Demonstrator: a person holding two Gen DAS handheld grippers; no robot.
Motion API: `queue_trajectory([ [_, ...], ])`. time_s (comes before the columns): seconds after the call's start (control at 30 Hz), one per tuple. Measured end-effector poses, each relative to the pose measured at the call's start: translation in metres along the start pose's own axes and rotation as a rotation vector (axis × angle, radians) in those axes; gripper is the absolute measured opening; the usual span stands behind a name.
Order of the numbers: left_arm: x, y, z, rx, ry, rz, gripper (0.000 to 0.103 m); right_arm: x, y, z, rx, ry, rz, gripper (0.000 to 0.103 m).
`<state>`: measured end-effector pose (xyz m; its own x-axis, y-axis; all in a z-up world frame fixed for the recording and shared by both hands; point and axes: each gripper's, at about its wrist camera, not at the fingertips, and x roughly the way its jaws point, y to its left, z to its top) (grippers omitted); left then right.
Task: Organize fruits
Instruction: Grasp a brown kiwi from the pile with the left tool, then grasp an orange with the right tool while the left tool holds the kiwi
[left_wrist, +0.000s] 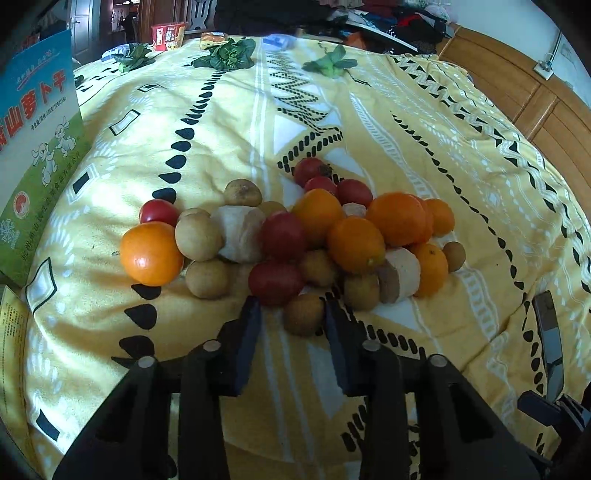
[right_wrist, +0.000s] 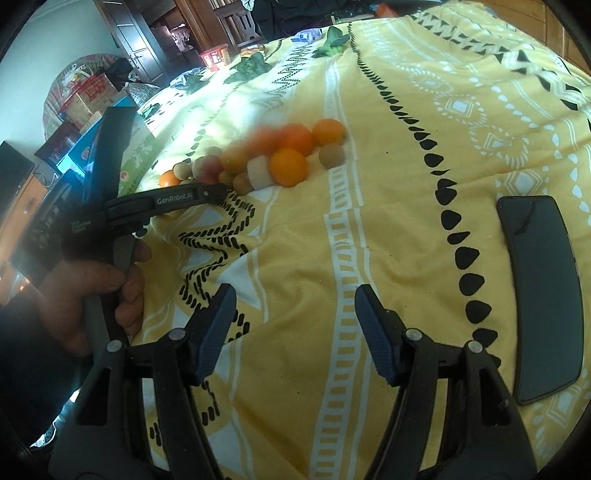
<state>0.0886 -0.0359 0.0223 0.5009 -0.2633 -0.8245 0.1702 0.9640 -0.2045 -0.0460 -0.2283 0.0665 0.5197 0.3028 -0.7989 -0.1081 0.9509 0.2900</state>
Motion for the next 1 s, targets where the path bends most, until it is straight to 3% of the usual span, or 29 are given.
queue_trajectory([
  [0.03,-0.001,0.001,-0.001,-0.004,-0.001,-0.013,0.022,0.001,0.0,0.001,-0.002,0.0,-0.002,0.062],
  [0.07,-0.003,0.001,-0.001,-0.005,-0.004,-0.023,0.021,0.002,0.0,0.002,-0.004,0.001,-0.004,0.06],
  [0.43,-0.038,0.018,-0.023,-0.032,-0.03,-0.054,0.021,0.018,0.001,0.03,-0.018,-0.024,0.026,0.049],
  [0.67,-0.043,0.025,-0.029,-0.055,-0.027,-0.073,0.021,0.042,-0.026,0.077,0.073,-0.064,-0.001,0.039],
  [0.8,-0.042,0.025,-0.029,-0.058,-0.026,-0.085,0.021,0.051,-0.029,0.107,0.07,-0.095,-0.014,0.041],
  [1.0,-0.041,0.021,-0.028,-0.056,-0.027,-0.103,0.021,0.091,-0.034,0.132,0.029,-0.032,-0.047,0.041],
])
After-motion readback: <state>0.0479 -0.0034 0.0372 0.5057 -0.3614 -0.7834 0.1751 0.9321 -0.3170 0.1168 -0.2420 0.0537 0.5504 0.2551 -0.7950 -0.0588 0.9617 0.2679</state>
